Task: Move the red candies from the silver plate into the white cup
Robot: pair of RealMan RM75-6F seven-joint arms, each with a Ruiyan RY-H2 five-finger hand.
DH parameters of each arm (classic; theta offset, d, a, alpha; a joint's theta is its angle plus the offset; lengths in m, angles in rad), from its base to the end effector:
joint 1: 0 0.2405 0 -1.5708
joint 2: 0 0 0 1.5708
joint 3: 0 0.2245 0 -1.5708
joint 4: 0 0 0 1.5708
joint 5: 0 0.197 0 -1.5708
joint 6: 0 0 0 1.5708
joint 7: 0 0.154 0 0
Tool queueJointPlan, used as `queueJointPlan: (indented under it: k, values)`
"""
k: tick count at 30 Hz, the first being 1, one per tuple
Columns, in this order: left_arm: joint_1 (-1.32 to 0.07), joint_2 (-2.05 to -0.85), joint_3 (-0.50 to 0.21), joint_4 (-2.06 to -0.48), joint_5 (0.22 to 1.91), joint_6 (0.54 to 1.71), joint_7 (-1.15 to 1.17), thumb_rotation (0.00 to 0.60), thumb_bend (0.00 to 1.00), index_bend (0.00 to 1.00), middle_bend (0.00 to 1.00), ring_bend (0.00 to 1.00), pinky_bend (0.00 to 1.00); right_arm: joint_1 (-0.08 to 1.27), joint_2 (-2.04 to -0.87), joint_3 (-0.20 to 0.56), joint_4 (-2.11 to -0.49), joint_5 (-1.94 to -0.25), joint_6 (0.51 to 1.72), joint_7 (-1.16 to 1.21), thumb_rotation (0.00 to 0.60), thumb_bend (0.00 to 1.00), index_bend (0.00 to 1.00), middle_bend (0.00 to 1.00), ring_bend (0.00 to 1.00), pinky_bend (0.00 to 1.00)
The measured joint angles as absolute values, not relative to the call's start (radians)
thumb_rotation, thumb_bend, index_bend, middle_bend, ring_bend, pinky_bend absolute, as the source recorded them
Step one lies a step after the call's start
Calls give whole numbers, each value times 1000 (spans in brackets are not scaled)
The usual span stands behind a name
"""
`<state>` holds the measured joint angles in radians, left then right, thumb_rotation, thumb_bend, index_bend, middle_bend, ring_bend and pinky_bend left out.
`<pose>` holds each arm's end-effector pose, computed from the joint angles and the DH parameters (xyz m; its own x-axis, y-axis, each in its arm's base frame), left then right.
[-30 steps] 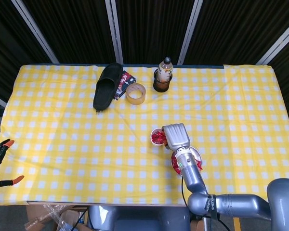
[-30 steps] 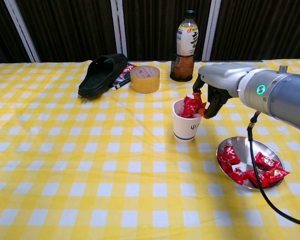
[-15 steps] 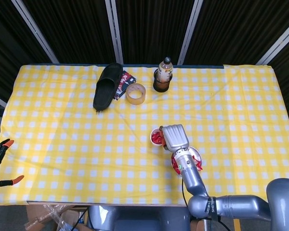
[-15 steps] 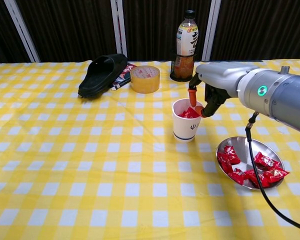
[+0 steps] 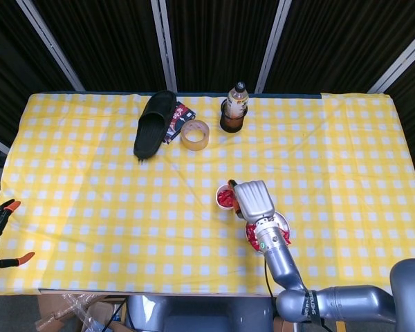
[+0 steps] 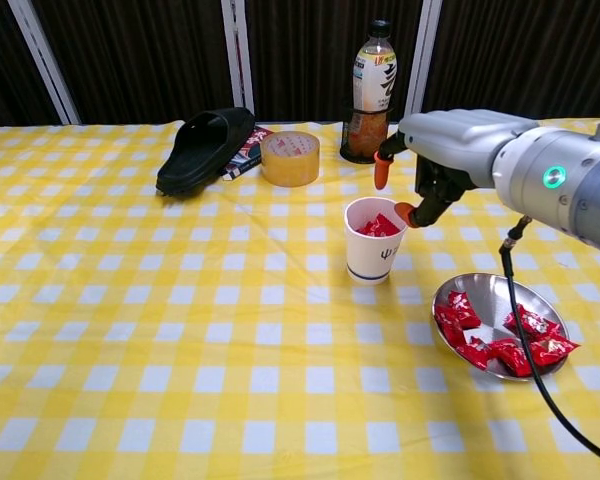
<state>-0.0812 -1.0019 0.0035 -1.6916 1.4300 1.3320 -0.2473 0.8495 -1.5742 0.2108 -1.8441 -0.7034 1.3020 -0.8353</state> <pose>-0.2965 0.1719 0.1597 0.1757 0.1822 0.9674 0.9732 0.1161 -0.1986 -0.0660 -0.2995 0.0058 0.4888 -0.2254 0.8428 -0.8655 -0.2469 0.4359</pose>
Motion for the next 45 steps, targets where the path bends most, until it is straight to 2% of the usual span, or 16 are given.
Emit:
queueJointPlan:
  k: [7,14,19,45]
  values:
    - [-79,-1004,4,-1692,1433,1339,-243,600,34,0,0,0,0,782,-1523,127,-1929,-775,1354,-822,600,409,322,990,1000,988]
    - [-74,-1007,5,-1692,1440,1352,-237,600,33,0,0,0,0,713,-1521,37,-1938,-824,1374,-802,600,373,322,990,1000,983]
    - [-72,-1009,5,-1691,1440,1357,-231,600,34,0,0,0,0,673,-1529,3,-1917,-842,1376,-787,600,363,322,990,1000,984]
    - [-68,-1018,2,-1693,1432,1365,-208,600,34,0,0,0,0,601,-1527,1,-1815,-788,1309,-775,600,362,322,990,1000,984]
